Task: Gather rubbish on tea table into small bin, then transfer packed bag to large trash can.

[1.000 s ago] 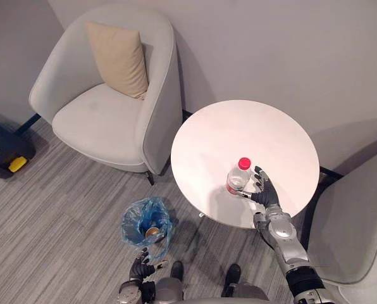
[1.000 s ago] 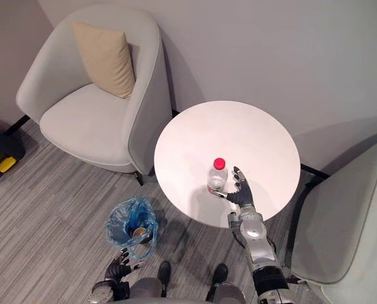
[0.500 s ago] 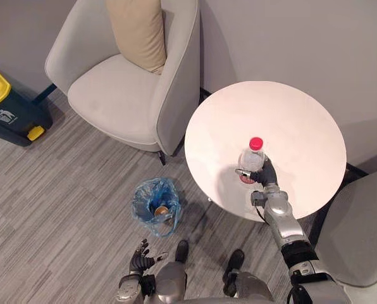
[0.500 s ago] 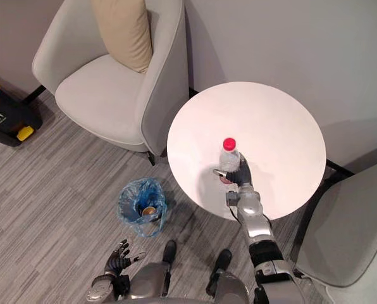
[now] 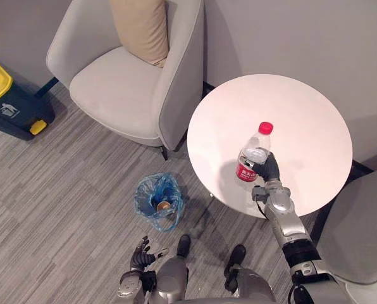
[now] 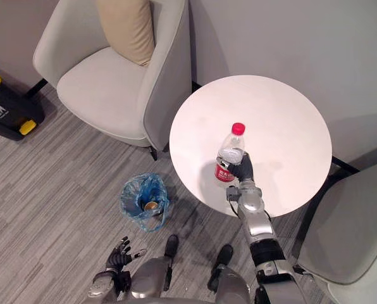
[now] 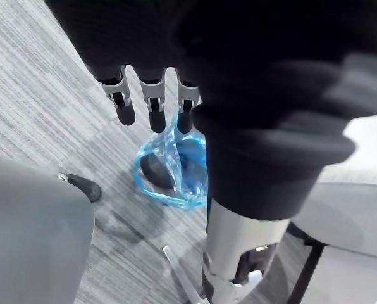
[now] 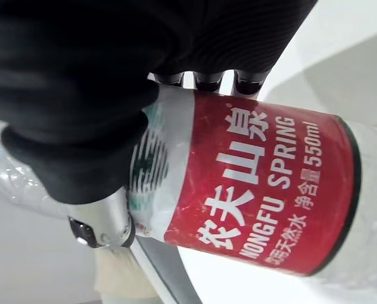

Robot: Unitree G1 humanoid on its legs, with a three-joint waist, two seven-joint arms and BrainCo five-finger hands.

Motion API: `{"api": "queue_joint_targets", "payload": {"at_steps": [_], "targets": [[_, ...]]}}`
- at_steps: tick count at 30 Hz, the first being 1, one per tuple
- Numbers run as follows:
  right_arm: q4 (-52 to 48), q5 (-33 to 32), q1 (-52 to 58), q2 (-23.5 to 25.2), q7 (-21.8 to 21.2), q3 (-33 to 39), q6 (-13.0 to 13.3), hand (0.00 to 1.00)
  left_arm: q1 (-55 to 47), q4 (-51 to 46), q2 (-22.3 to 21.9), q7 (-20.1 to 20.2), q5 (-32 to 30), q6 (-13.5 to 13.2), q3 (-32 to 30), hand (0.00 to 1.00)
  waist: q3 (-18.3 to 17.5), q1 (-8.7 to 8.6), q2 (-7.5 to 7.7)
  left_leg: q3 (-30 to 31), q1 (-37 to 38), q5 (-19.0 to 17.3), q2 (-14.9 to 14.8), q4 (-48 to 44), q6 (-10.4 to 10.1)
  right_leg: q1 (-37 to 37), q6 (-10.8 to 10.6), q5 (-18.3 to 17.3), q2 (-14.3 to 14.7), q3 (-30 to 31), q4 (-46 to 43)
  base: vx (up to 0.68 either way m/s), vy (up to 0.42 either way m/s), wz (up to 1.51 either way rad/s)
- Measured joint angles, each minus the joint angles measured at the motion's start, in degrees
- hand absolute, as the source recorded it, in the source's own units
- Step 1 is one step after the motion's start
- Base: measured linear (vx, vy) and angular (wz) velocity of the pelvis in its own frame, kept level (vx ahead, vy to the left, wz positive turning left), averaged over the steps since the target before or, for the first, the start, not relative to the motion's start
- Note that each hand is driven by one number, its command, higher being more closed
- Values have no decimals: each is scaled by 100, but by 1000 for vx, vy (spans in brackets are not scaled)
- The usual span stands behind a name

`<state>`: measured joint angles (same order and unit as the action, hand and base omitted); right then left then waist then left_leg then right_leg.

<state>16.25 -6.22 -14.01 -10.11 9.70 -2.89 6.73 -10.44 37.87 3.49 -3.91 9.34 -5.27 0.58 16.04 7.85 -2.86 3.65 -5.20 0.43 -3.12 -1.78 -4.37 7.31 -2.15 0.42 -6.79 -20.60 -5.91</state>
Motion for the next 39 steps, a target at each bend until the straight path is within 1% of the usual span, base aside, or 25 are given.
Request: {"api": "queue_joint_targets", "payload": {"at_steps": [1, 3, 7, 8, 9, 11, 14, 18, 21, 27, 31, 32, 33, 34, 35, 36, 37, 38, 39], "targets": [[-250, -6, 142, -1, -75, -18, 46, 100, -4, 10, 0, 2, -11, 1, -1, 0, 0, -57, 1, -47, 24, -18, -7, -6, 25, -3, -3, 2, 4, 40, -9, -23, 0, -15], [-588, -14, 328, -4, -197, -23, 85, 100, 20, 108, -2, 8, -37, 13, -2, 0, 1, -92, 6, -142, 79, -74, -32, -15, 86, -3, -3, 3, 29, 129, -21, -33, -1, -24], [-1260, -17, 847, -3, -416, -38, 178, 100, 30, 122, 1, 12, -81, 49, 0, 0, -17, -116, 38, -334, 224, -139, -64, -31, 99, -32, -10, 12, 67, 335, -38, -23, -8, -27], [-1405, -15, 991, 12, -495, -40, 200, 100, 28, 129, 0, 15, -104, 53, 2, 0, -23, -174, 47, -355, 263, -140, -68, -29, 97, -66, -10, 12, 72, 341, -31, -1, -9, -10], [-1437, -12, 1043, 22, -510, -45, 199, 100, 28, 146, 0, 16, -104, 55, 1, 0, -24, -238, 51, -356, 293, -141, -68, -25, 96, -98, -10, 12, 73, 341, -23, 8, -6, -3], [-1565, -11, 1293, 95, -626, -48, 200, 100, 29, 218, 1, 16, -104, 60, 1, 0, -112, -281, 57, -403, 377, -167, -74, -22, 78, -170, -17, 17, 86, 381, 9, 10, -6, -8], [-1586, -13, 1502, 173, -667, -48, 200, 100, 27, 224, 9, 16, -104, 91, 0, 0, -257, -334, 73, -454, 427, -181, -82, -19, 65, -198, -22, 22, 100, 426, 29, 8, -6, -8], [-1803, -18, 1695, 248, -818, -191, 204, 100, 25, 336, 12, 14, -105, 101, -2, 0, -302, -399, 64, -569, 589, -192, -97, -14, 55, -334, -13, 97, 142, 555, 130, -8, -11, -20], [-1937, -25, 1838, 252, -982, -317, 205, 100, 24, 379, 12, 15, -104, 103, -3, 0, -373, -390, 60, -709, 668, -226, -167, -19, 51, -434, 8, 230, 221, 673, 335, -37, -21, -23], [-1937, -109, 1839, 209, -1125, -562, 204, 100, -16, 519, 10, 12, -103, 106, -15, 0, -425, -397, -24, -819, 744, -250, -219, -51, 16, -596, 33, 370, 302, 779, 582, -63, -20, -12], [-1938, -223, 1839, 51, -1120, -643, 215, 100, -6, 593, -4, 6, -101, 102, -19, 0, -470, -411, -101, -590, 518, -254, -213, -195, 10, -574, 57, 346, 271, 575, 549, -64, -25, 30], [-1938, -223, 1837, -49, -1117, -650, 217, 100, -10, 618, -12, 0, -101, 102, -19, 0, -484, -410, -127, -543, 378, -270, -219, -241, 38, -487, 91, 218, 223, 401, 359, -56, -14, 59], [-1932, -223, 1841, -80, -1115, -644, 216, 100, -18, 623, -17, -1, -90, 105, -27, 0, -482, -413, -132, -667, 361, -350, -256, -238, 190, -479, 103, 172, 194, 317, 291, -48, -26, 70], [-1931, -219, 1850, -153, -1100, -616, 215, 100, -18, 625, -29, -9, -98, 105, -45, 0, -487, -418, -127, -1157, 367, -454, -348, -233, 616, -482, 55, 104, 157, 153, 192, 4, -45, 78], [-1938, -218, 1836, -183, -1098, -615, 219, 100, -25, 642, -66, -11, -101, 105, -74, 0, -527, -457, -107, -1860, 391, -582, -447, -223, 1092, -482, 20, 32, 4, 28, 112, 48, -14, 89], [-1938, -217, 1786, -219, -1089, -617, 227, 100, -47, 645, -96, -10, -101, 103, -76, 0, -554, -519, -123, -2292, 395, -654, -537, -241, 1215, -482, 21, -28, -84, -86, 73, 72, 30, 84], [-1937, -211, 1724, -229, -1060, -615, 228, 100, -95, 645, -114, -11, -99, 101, -75, 0, -571, -547, -172, -2604, 375, -650, -640, -301, 1223, -481, 40, -65, -157, -191, 13, 117, 150, 73], [-1937, -209, 1691, -224, -994, -608, 229, 100, -128, 646, -109, -20, -104, 102, -74, 0, -596, -560, -218, -2848, 319, -485, -744, -465, 1356, -480, 11, -181, -238, -336, -139, 98, 126, 66], [-1937, -206, 1689, -230, -971, -571, 229, 100, -149, 646, -112, -22, -103, 104, -74, 0, -632, -564, -269, -2930, 262, -141, -816, -592, 1252, -478, -31, -276, -247, -441, -291, 118, 95, 66]]}}
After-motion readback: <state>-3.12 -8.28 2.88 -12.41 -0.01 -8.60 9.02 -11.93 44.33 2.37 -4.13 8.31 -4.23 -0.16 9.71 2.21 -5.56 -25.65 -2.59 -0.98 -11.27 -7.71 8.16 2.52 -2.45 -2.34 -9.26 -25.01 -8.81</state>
